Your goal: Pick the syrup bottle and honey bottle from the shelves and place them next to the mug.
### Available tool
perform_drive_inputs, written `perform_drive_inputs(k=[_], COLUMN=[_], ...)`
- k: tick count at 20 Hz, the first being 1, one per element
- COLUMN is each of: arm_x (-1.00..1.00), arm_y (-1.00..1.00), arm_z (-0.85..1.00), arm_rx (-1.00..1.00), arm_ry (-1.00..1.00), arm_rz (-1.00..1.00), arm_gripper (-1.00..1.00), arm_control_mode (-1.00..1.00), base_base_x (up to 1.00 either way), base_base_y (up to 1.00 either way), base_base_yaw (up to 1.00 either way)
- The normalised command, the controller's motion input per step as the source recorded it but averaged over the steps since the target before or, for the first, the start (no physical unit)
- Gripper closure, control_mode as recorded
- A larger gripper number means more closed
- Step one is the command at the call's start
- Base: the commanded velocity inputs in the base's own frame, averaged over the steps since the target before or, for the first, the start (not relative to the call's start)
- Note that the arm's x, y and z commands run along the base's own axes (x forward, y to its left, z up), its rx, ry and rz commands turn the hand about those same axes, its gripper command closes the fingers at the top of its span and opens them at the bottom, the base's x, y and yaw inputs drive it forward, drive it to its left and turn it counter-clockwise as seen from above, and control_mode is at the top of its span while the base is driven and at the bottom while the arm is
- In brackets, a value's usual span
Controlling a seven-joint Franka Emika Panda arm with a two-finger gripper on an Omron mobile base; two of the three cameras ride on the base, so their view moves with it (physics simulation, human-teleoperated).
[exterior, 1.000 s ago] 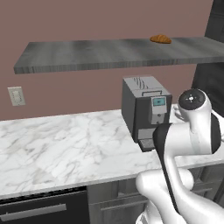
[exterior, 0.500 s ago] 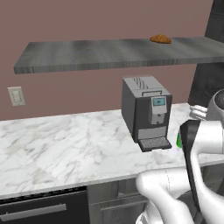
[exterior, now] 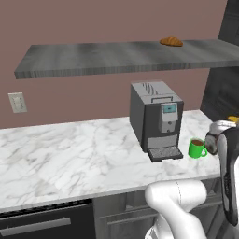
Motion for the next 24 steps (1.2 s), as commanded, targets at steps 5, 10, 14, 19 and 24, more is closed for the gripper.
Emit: perform_drive_inputs(k=[5,10,14,19,24], arm_x=[0.23,0.1,0.09,0.02,0.01], arm_y=[-0.13,-0.05,-0.15,-0.2,-0.18], arm_z=[-0.45,-0.4,-0.31,-0.27,-0.22], arm_rx=[0.02,0.02,0.01,0.0,0.0], arm_ry=[0.0,0.0,0.0,0.0,0.0], arm_rz=[0.47,0.48,0.49,0.39,0.16], arm_gripper=[1.0,1.0,1.0,1.0,1.0], arm_control_mode=[-1.0,-1.0,-1.0,-1.0,-1.0], base_base_x=[0.0,0.0,0.0,0.0,0.0], base_base_y=[0.0,0.0,0.0,0.0,0.0], base_base_yaw=[0.0,0.0,0.0,0.0,0.0])
